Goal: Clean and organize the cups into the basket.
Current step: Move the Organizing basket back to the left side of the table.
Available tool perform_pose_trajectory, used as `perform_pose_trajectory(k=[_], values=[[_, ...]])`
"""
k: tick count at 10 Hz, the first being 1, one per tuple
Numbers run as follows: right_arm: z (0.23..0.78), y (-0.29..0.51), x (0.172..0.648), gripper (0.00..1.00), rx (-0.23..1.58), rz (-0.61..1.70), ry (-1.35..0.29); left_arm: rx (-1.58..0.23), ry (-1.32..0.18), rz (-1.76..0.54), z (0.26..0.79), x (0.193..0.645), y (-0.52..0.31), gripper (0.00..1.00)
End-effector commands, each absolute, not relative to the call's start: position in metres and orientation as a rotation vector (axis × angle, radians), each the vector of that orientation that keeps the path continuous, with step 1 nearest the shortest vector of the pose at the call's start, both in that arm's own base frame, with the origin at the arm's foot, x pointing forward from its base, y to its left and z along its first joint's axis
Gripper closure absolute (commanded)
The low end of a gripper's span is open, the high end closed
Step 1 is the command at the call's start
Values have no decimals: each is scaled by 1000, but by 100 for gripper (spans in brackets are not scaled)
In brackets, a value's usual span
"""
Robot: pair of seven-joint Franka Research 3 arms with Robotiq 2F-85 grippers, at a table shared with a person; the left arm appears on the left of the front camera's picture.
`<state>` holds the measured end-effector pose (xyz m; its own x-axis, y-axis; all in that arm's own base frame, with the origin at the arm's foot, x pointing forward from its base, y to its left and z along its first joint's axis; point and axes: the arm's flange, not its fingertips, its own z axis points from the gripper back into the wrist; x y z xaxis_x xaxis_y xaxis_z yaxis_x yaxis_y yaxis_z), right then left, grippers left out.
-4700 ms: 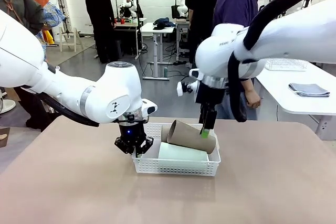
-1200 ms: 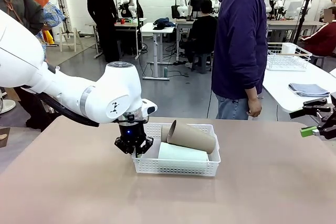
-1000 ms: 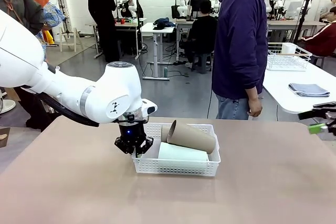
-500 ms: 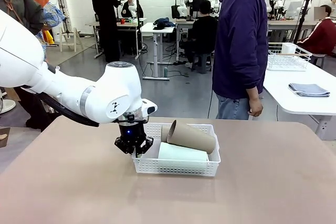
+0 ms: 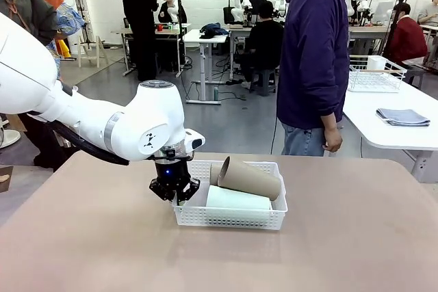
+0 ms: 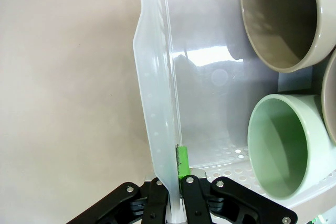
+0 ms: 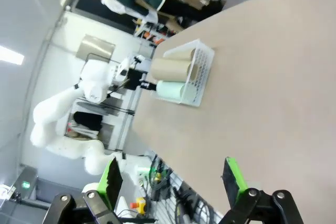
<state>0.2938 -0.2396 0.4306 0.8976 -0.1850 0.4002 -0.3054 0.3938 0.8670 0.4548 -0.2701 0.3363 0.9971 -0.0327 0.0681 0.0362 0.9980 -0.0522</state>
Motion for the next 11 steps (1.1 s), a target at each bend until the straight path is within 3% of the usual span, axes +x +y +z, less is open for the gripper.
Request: perform_pose_trajectory(k=[1,11], values=[[433,-265,295,0,1240,77,-445,-52,-68,-38,336,454,-271,100],[430,-265,292,0,1255,73,-445,-52,-68,-38,336,454,-271,100]])
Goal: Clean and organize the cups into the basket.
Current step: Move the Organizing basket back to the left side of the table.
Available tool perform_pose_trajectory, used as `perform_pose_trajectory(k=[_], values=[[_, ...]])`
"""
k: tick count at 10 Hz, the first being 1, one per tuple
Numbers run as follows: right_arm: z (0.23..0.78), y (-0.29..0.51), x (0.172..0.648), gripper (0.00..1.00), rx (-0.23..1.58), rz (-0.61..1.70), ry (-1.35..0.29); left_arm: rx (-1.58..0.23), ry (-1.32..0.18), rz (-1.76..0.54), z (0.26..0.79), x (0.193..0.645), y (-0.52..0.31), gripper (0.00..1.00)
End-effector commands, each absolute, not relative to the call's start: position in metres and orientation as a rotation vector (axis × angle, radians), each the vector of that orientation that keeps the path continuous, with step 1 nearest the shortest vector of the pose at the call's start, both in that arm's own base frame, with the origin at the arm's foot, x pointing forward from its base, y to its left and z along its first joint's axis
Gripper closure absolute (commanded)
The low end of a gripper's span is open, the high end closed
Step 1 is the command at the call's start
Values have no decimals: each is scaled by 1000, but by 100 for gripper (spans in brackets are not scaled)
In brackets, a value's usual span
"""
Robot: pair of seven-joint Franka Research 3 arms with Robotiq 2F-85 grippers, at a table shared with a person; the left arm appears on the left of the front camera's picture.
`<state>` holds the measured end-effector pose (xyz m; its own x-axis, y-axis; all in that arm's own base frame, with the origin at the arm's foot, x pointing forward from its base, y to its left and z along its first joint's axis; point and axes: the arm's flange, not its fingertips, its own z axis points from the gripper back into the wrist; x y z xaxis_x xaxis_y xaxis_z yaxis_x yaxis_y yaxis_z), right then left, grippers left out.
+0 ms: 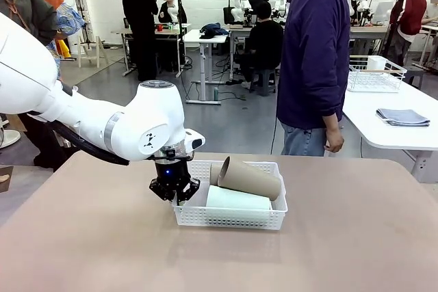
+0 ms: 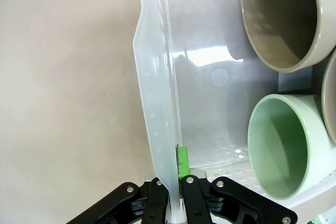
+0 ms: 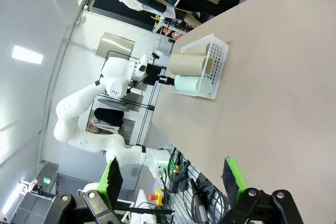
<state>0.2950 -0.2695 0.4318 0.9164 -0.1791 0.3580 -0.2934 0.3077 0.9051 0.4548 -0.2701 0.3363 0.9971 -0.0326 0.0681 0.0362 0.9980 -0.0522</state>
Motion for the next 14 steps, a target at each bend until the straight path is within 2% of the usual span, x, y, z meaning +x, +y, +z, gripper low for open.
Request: perform_pose_trajectory(k=[1,2,3,5,7,9,14], values=[[430,-265,292,0,1255,73,-445,-52,-68,-38,336,454,-271,100],[430,-265,292,0,1255,73,-445,-53,-67,-34,336,455,-270,96],[430,-265,292,0,1255,73,-445,-28,-73,-36,341,455,-238,96],[430,-265,292,0,1255,73,-445,75,-187,-26,359,441,-166,96],[430,-265,292,0,1255,73,-445,61,-216,26,381,434,-112,96],[430,-265,292,0,1255,73,-445,97,-207,38,392,430,-68,96],[430,-265,292,0,1255,73,-445,50,-114,140,387,429,35,96]])
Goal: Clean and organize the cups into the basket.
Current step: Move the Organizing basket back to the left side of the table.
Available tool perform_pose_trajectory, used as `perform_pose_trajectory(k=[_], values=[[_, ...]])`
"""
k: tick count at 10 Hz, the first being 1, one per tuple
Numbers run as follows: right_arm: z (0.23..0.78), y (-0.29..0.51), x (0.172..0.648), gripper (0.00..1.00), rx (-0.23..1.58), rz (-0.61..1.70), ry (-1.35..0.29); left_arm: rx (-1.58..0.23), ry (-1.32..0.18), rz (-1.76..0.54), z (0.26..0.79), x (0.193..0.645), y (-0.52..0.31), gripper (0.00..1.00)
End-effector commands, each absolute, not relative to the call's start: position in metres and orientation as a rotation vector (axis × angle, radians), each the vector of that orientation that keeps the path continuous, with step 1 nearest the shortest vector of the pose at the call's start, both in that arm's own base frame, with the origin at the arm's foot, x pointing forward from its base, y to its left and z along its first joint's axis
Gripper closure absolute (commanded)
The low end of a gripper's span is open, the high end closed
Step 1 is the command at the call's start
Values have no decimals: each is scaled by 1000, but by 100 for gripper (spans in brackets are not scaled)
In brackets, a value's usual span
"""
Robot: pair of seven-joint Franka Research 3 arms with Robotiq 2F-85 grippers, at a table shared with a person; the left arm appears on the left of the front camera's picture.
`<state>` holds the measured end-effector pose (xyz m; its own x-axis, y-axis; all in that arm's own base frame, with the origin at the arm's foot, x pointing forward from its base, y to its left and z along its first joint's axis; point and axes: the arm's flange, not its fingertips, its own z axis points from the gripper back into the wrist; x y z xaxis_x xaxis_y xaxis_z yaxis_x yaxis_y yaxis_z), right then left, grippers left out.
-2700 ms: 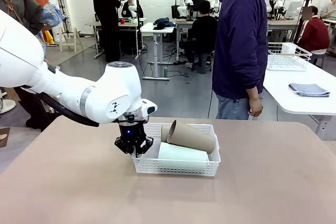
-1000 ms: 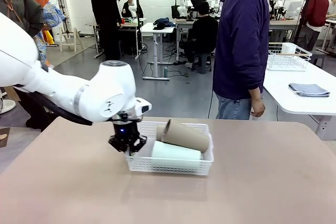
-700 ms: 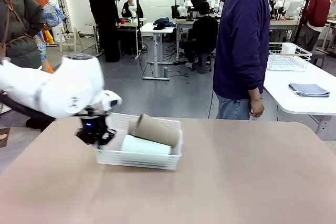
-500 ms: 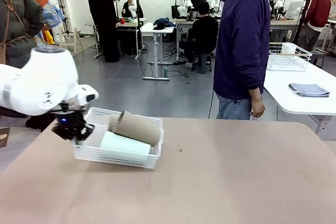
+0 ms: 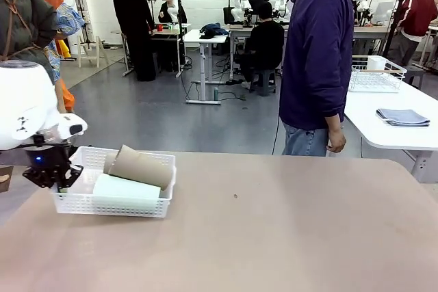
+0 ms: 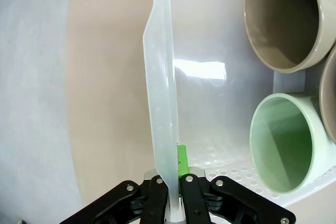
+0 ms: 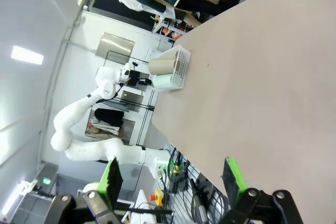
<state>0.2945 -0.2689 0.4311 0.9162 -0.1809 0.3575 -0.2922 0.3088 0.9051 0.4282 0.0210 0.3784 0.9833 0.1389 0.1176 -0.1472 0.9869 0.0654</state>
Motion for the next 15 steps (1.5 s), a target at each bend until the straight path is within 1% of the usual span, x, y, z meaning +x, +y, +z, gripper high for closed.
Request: perform_pose_trajectory(k=[1,4,8,11,12,13,14,15], values=[[430,-265,292,0,1255,73,-445,48,-108,151,391,430,53,96],[430,-265,292,0,1255,73,-445,56,-73,69,394,439,87,96],[430,-265,292,0,1255,73,-445,-14,-18,111,378,467,107,96],[430,-265,292,0,1255,73,-445,-9,-20,110,359,474,112,96],[430,-265,292,0,1255,73,-445,-3,-35,96,357,474,112,94],[430,-265,292,0,1255,73,-445,-7,-47,103,358,474,110,37],[430,-265,292,0,1255,73,-445,4,-53,80,360,472,109,34],[430,-265,292,0,1255,73,-445,12,-59,68,361,471,108,0]])
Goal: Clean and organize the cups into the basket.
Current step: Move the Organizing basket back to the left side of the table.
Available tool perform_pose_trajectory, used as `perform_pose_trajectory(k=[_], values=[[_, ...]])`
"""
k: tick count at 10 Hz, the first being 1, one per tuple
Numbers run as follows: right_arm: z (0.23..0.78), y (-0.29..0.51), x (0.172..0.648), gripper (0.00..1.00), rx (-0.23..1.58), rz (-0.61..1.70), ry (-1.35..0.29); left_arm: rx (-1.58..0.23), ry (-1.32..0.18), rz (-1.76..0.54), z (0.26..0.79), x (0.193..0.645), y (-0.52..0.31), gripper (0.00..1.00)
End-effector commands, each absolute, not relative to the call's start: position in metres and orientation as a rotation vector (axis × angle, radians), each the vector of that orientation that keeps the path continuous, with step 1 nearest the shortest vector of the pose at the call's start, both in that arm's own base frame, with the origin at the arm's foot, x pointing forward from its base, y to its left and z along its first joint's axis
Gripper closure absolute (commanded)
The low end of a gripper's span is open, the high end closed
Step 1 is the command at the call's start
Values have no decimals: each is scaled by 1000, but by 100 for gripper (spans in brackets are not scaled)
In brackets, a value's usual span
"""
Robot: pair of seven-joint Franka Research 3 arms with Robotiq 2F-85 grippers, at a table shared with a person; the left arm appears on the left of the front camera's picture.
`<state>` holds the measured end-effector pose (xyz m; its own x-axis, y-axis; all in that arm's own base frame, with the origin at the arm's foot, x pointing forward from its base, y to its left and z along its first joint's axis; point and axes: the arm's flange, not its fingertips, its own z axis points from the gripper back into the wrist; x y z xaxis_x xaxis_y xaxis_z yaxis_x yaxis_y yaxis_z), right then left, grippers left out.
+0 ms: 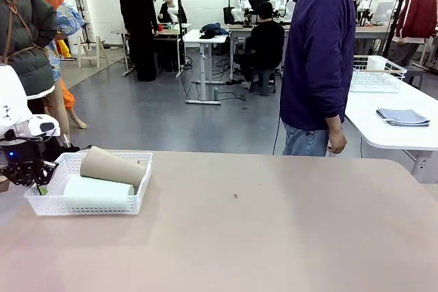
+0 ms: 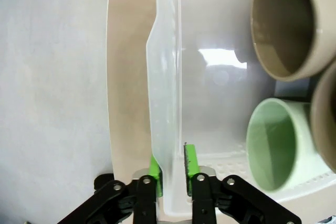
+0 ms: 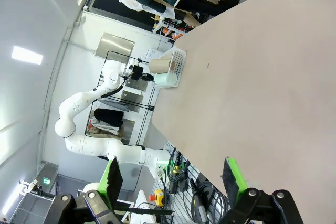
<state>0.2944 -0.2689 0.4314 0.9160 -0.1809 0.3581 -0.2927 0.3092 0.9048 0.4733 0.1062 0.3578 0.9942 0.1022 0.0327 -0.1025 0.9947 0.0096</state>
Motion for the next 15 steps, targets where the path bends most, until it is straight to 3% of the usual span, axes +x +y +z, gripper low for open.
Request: perform_pose_trajectory(k=[1,2,3,5,10,15], values=[[430,-265,292,0,1255,73,-445,16,-62,65,362,470,108,0],[430,-265,292,0,1255,73,-445,22,-60,65,363,469,109,0],[430,-265,292,0,1255,73,-445,23,-62,62,364,468,108,14],[430,-265,292,0,1255,73,-445,30,-66,52,366,466,105,0],[430,-265,292,0,1255,73,-445,4,-124,79,389,443,92,0],[430,-265,292,0,1255,73,-445,37,-411,69,472,332,-11,0]])
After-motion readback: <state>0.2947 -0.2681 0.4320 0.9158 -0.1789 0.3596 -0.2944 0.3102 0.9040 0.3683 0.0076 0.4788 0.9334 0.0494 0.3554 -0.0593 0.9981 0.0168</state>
